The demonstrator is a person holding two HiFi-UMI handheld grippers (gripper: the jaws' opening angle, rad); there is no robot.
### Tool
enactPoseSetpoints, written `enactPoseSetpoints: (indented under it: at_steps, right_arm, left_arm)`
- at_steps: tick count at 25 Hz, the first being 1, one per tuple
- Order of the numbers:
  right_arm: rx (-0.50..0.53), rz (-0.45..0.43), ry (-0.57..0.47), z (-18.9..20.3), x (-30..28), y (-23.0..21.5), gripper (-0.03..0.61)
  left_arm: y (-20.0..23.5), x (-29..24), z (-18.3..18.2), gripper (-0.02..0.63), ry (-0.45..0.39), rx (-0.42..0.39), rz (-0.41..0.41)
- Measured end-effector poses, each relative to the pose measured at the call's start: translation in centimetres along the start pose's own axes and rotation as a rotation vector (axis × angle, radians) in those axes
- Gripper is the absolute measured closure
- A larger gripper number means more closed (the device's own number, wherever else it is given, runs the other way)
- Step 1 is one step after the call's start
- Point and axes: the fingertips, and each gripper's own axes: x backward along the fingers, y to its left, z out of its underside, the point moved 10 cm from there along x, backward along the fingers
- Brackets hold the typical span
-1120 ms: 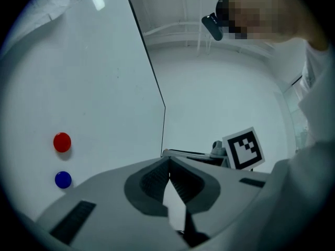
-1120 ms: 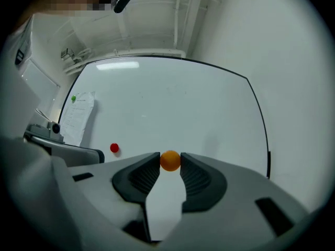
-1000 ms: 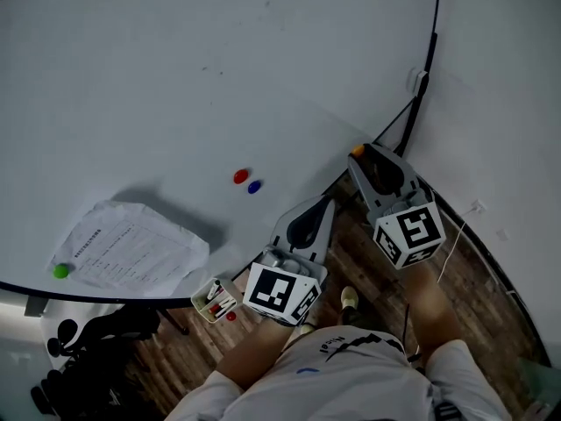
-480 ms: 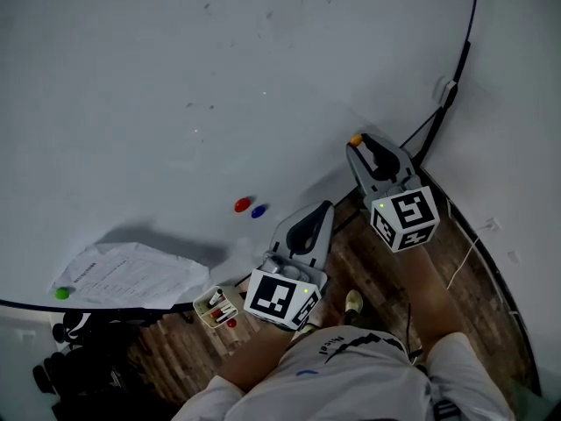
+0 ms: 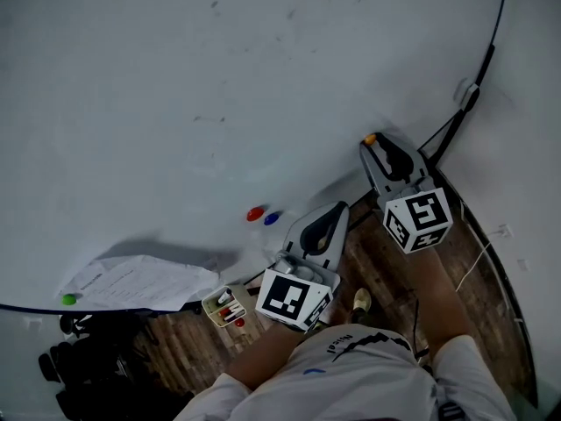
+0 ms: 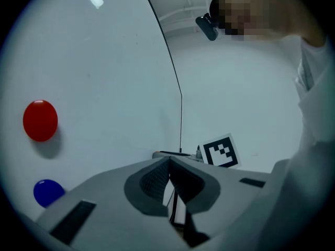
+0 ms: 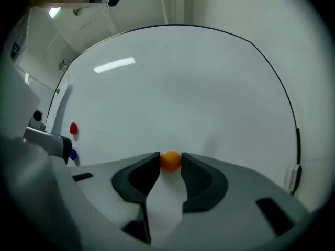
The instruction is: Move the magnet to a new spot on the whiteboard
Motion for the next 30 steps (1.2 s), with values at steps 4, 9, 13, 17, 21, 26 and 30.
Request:
enactPoseSetpoints:
  at_steps: [4, 9, 13, 17, 21, 26, 30]
  right_arm:
    - [0.001, 0.002, 0.008, -0.2, 0.4, 0.1, 0.451]
    - [0.011, 0.027, 0.007, -0.7, 1.9, 0.7, 0.451]
    - [0.015, 0.042, 0.006, -1.7, 3.3, 1.7, 0.451]
    - [0.010, 0.041, -0.001, -2.7, 5.2, 3.0, 0.456]
    - [0.015, 0.041, -0.011, -3.5, 7.3, 4.8, 0.482]
    - [0.025, 0.058, -0.010, -3.8, 10.2, 7.9, 0.525]
    - [0.029, 0.075, -0.012, -3.9, 12.5, 10.6, 0.545]
  left_arm:
    - [-0.3, -0.1, 0.0, 0.603, 0.001, 0.003, 0.013]
    - [-0.7, 0.5, 0.0, 0.603, -0.005, 0.016, 0.030]
    - [-0.9, 1.3, -0.2, 0.601, -0.013, 0.027, 0.041]
    - [-1.2, 2.3, -0.5, 0.602, -0.022, 0.044, 0.049]
    - [-2.0, 3.5, -1.2, 0.602, -0.039, 0.038, 0.069]
    - [-3.3, 5.9, -1.2, 0.602, -0.045, 0.041, 0.106]
    - [-4.2, 8.4, -1.3, 0.602, -0.052, 0.043, 0.139]
